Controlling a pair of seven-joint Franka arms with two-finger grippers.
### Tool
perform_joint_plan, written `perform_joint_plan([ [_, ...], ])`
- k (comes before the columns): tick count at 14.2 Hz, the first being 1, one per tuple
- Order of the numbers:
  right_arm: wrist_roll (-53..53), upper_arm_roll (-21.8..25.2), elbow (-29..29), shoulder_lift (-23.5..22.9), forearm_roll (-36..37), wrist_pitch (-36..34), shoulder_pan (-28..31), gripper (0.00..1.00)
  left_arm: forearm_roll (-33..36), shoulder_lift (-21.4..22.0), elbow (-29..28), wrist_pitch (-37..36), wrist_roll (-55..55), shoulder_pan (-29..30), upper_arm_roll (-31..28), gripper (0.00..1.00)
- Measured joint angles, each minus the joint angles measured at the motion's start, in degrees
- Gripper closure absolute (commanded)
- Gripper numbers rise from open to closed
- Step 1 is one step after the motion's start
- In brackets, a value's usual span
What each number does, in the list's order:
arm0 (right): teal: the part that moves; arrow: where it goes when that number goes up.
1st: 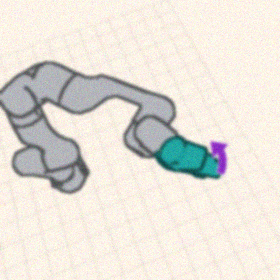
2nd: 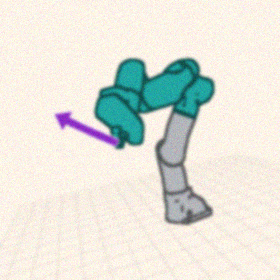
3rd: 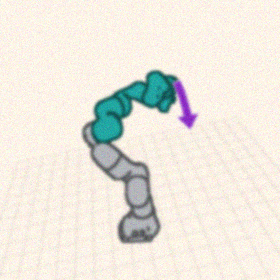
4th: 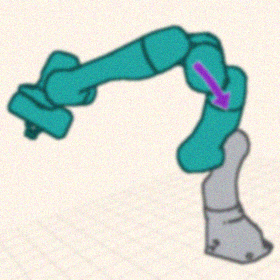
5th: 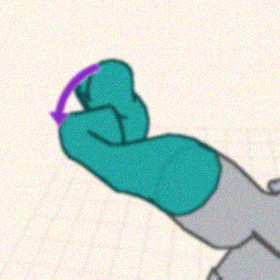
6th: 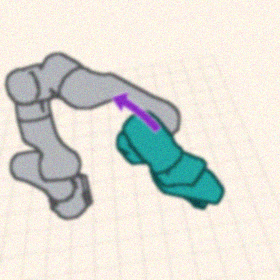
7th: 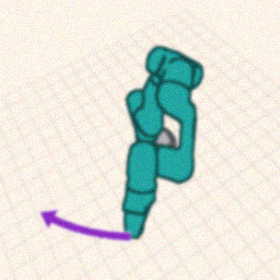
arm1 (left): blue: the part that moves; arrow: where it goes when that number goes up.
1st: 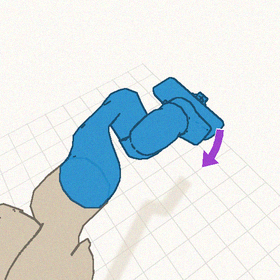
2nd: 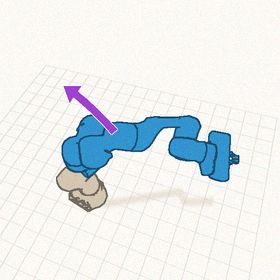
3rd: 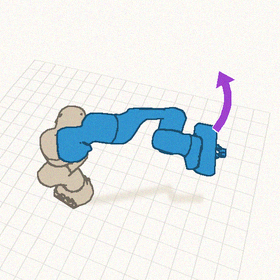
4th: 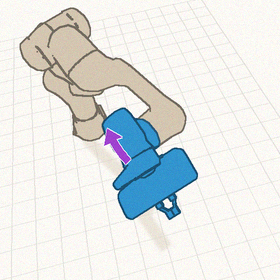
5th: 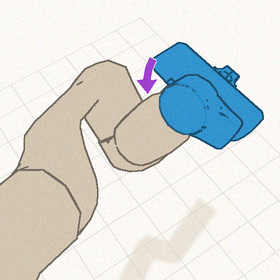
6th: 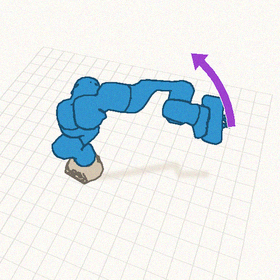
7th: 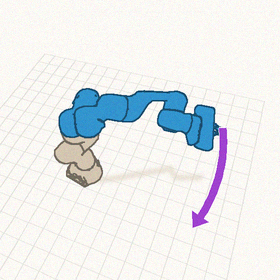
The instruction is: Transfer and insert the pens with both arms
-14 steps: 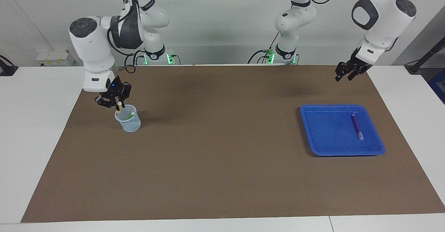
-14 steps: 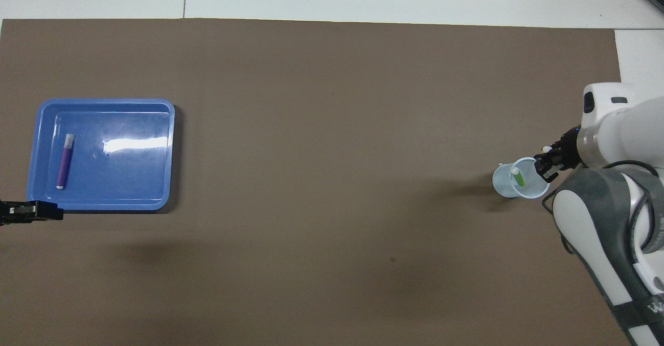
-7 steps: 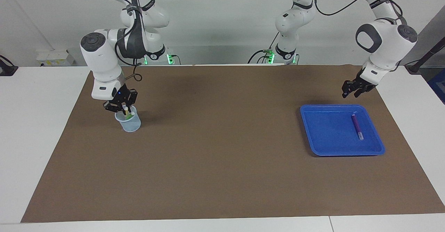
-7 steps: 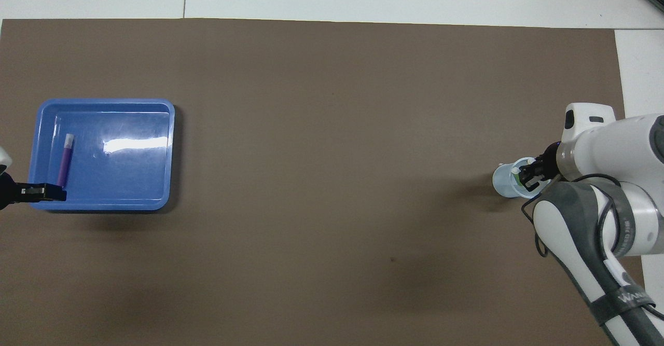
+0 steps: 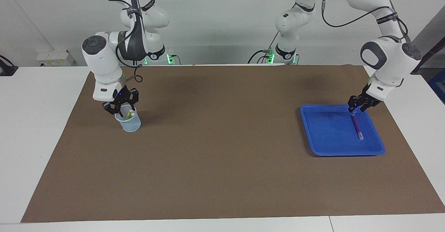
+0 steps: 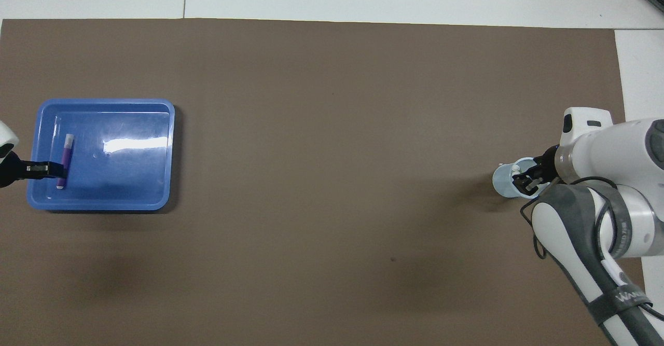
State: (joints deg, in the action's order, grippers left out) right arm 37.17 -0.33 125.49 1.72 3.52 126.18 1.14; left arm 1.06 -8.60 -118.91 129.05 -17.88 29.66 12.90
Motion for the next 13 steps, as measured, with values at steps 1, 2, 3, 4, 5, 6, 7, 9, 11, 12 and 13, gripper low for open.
perform_joint_plan([
  [1,0.00,-0.04,-0.18,0.09,-0.05,-0.03,-0.01,0.00,0.57,-2.05,1.32,1.00,0.00,0.04,-0.15,0.37],
  [2,-0.14,-0.16,-0.67,0.23,-1.06,-0.28,-0.04,0.00,0.87,-3.98,2.56,1.85,-0.01,0.06,-0.25,0.37],
  [3,-0.36,-0.38,-1.53,0.38,-3.85,-1.06,-0.06,0.00,1.05,-5.60,3.67,2.36,-0.03,0.08,-0.29,0.37],
  [4,-0.89,-0.69,-2.66,0.63,-7.43,-2.37,-0.07,0.00,1.16,-6.95,4.59,2.92,-0.03,0.08,-0.31,0.37],
  [5,-1.91,-1.03,-3.79,0.89,-10.43,-3.60,-0.10,0.00,1.21,-7.94,5.19,3.46,-0.04,0.08,-0.31,0.37],
  [6,-3.10,-1.56,-4.89,1.05,-12.89,-4.66,-0.12,0.00,1.23,-8.63,5.48,4.08,-0.04,0.08,-0.31,0.37],
  [7,-4.68,-2.44,-5.89,1.15,-14.90,-5.27,-0.14,0.00,1.25,-9.16,5.55,4.67,-0.05,0.08,-0.29,0.37],
  [9,-10.92,-5.00,-7.28,1.19,-17.81,-5.50,-0.21,0.00,1.26,-9.97,5.57,5.88,-0.06,0.07,-0.20,0.37],
  [11,-18.91,-7.56,-8.33,1.19,-21.50,-5.46,-0.69,0.00,1.27,-10.80,5.58,7.38,-0.06,0.04,-0.03,0.39],
  [12,-22.73,-8.29,-8.82,1.18,-23.23,-5.07,-1.66,0.00,1.28,-11.23,5.59,8.04,-0.06,0.01,0.05,0.46],
  [13,-27.01,-8.62,-9.40,1.14,-24.66,-4.17,-3.07,0.00,1.28,-11.65,5.59,8.56,-0.06,-0.07,0.11,0.52],
])
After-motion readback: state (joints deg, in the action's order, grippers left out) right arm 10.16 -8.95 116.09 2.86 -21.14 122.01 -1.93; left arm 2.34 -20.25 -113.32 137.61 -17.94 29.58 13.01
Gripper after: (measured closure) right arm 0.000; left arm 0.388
